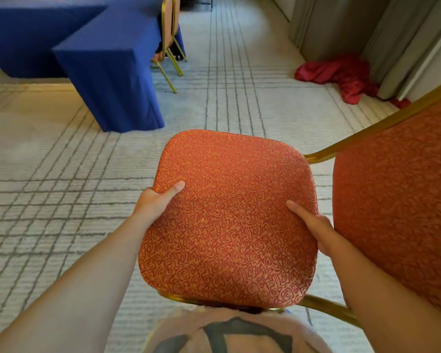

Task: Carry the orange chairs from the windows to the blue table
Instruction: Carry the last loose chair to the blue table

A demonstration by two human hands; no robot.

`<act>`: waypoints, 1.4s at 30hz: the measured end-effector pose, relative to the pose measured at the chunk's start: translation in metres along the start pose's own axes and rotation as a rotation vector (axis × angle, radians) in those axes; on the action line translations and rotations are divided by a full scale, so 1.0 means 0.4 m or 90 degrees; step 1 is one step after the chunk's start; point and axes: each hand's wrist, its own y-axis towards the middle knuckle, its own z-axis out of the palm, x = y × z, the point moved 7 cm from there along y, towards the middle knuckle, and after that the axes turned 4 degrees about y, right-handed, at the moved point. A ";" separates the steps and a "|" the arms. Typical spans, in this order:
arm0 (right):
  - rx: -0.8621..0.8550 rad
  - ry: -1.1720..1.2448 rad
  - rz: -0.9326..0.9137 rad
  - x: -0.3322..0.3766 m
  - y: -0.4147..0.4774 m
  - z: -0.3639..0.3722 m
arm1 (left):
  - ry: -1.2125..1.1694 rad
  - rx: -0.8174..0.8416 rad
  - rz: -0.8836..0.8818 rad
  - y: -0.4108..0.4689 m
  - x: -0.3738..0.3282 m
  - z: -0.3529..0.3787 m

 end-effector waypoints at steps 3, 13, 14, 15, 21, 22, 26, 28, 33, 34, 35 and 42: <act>-0.002 -0.010 0.001 0.098 0.129 0.052 | -0.006 0.015 -0.010 0.159 -0.047 0.035; 0.022 -0.057 0.005 0.542 0.605 0.273 | -0.029 -0.006 -0.044 0.704 -0.343 0.059; 0.027 -0.059 0.007 0.573 0.645 0.300 | -0.032 -0.010 -0.041 0.744 -0.366 0.052; 0.036 -0.065 0.018 0.601 0.676 0.331 | -0.033 -0.014 -0.045 0.788 -0.382 0.041; 0.055 -0.058 0.034 0.725 0.840 0.504 | -0.022 -0.019 -0.070 1.025 -0.458 -0.020; 0.066 -0.056 0.040 0.745 0.870 0.532 | -0.025 -0.013 -0.066 1.069 -0.465 -0.022; 0.061 -0.037 0.026 0.887 1.053 0.720 | -0.023 -0.004 -0.050 1.357 -0.549 -0.084; 0.044 -0.025 0.011 0.970 1.126 0.806 | -0.014 -0.006 -0.026 1.491 -0.612 -0.132; 0.025 0.000 -0.022 1.178 1.262 0.965 | 0.001 -0.037 0.028 1.752 -0.797 -0.232; 0.023 0.005 -0.030 1.219 1.290 0.987 | 0.001 -0.036 0.038 1.802 -0.833 -0.243; 0.020 0.009 -0.034 1.255 1.320 1.008 | 0.003 -0.034 0.044 1.847 -0.866 -0.251; 0.012 0.000 -0.019 1.462 1.602 1.126 | -0.016 0.014 0.043 2.195 -0.990 -0.189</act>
